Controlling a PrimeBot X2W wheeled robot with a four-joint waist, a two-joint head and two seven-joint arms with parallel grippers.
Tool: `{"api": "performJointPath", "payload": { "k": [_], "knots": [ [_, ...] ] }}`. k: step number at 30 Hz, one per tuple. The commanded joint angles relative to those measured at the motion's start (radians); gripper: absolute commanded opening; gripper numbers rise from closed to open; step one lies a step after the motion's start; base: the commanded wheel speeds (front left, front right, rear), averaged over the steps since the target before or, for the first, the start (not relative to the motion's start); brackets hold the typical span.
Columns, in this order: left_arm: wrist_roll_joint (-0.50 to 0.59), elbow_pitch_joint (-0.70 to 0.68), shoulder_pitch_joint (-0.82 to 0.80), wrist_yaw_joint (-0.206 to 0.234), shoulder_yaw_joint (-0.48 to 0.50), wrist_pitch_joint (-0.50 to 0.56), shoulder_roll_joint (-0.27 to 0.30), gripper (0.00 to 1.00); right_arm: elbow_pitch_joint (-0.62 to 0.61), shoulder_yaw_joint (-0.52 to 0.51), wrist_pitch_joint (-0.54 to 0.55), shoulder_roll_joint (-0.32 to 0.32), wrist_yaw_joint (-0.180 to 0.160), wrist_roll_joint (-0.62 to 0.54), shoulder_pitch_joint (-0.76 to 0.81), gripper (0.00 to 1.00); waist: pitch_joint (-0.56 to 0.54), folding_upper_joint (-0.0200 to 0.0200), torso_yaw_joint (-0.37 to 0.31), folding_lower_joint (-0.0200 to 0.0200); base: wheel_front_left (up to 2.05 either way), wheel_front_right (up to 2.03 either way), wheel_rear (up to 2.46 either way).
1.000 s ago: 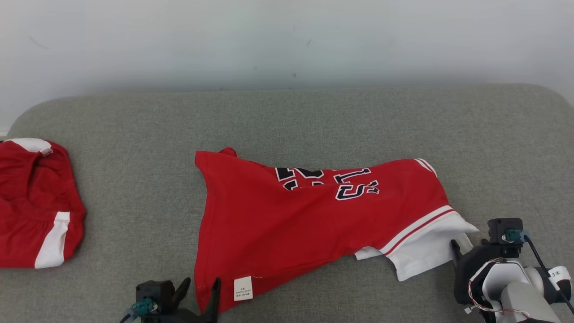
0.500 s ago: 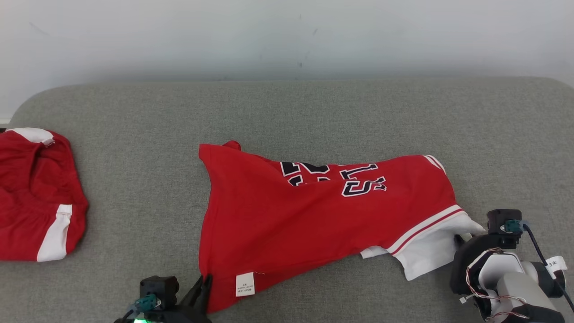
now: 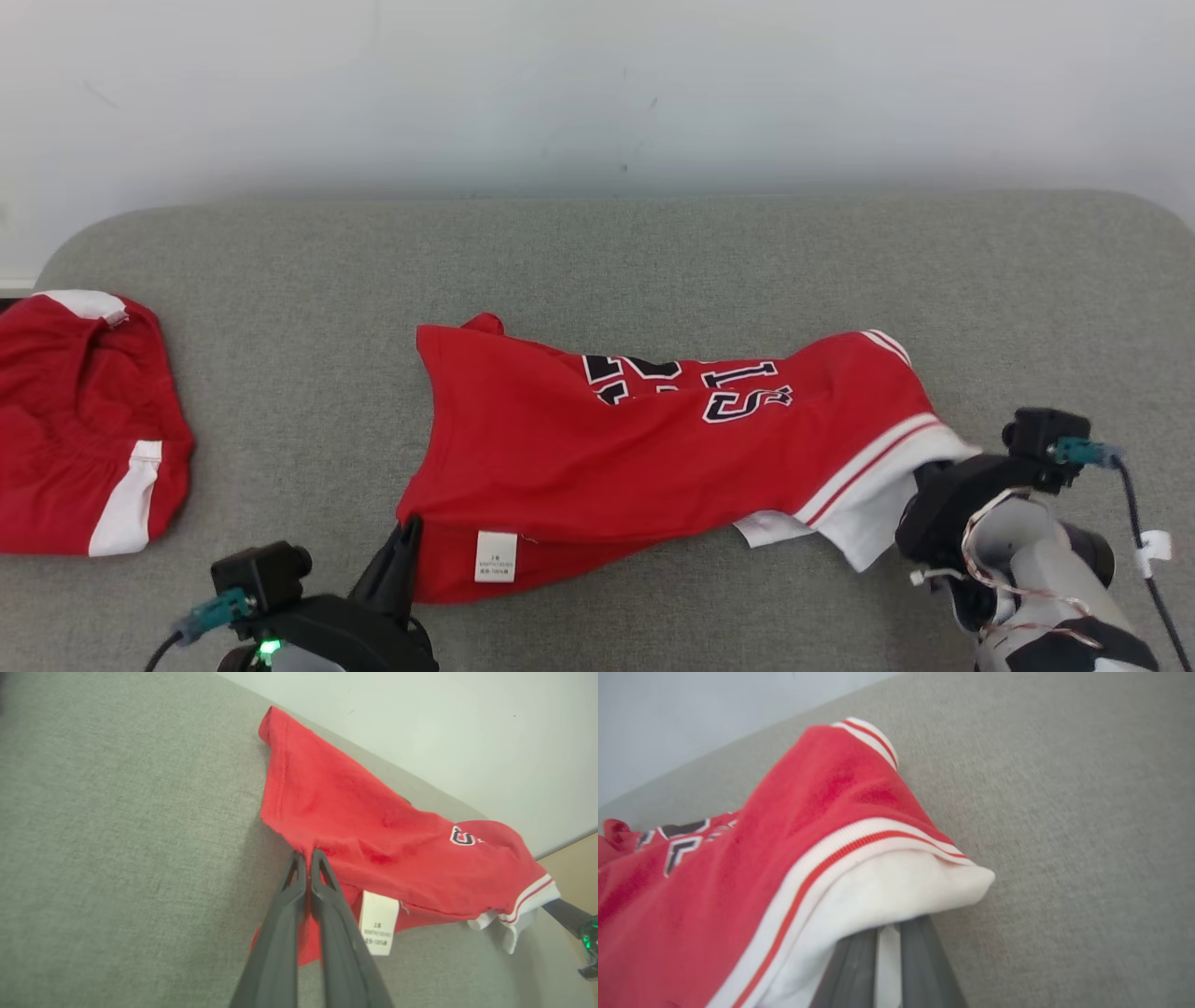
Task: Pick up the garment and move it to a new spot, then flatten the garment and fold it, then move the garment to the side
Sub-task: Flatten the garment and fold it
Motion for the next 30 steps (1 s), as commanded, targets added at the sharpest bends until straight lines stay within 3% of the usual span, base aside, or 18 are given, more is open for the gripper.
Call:
{"api": "performJointPath", "payload": {
  "k": [1, 5, 9, 17, 24, 27, 30],
  "knots": [
    [-0.060, -0.044, -0.020, -0.007, 0.012, 0.024, -0.005, 0.00, -0.082, 0.018, 0.010, -0.019, 0.003, 0.083, 0.010, 0.00, -0.023, -0.0001, -0.008, -0.0001, 0.00, 0.00, 0.00],
    [-0.196, -0.124, -0.062, -0.007, 0.049, 0.081, -0.007, 0.00, -0.283, 0.032, 0.042, -0.064, 0.003, 0.228, 0.025, 0.00, -0.039, -0.0001, -0.028, -0.0001, 0.00, 0.00, 0.00],
    [-0.291, -0.166, -0.122, 0.002, 0.074, 0.133, -0.009, 0.00, -0.419, 0.022, 0.083, -0.092, 0.003, 0.286, 0.009, 0.00, -0.037, -0.0001, -0.050, -0.0001, 0.00, 0.00, 0.00],
    [-0.460, -0.198, -0.365, 0.084, 0.155, 0.286, 0.010, 0.00, -0.641, -0.019, 0.242, -0.067, 0.003, 0.347, -0.119, 0.00, 0.021, -0.0001, -0.118, -0.0001, 0.00, 0.00, 0.00],
    [-0.479, -0.199, -0.612, 0.150, 0.190, 0.336, 0.055, 0.00, -0.647, -0.054, 0.327, -0.010, 0.003, 0.347, -0.324, 0.00, 0.166, -0.0001, -0.175, -0.0001, 0.00, 0.00, 0.00],
    [-0.429, -0.172, -0.733, 0.159, 0.189, 0.293, 0.076, 0.00, -0.602, -0.087, 0.306, 0.014, 0.003, 0.353, -0.444, 0.00, 0.254, -0.0001, -0.188, -0.0001, 0.00, 0.00, 0.00],
    [-0.360, -0.132, -0.908, 0.127, 0.173, 0.216, 0.109, 0.00, -0.536, -0.066, 0.207, 0.030, 0.003, 0.275, -0.619, 0.00, 0.370, -0.0001, -0.212, -0.0001, 0.00, 0.00, 0.00]
  ]
}}
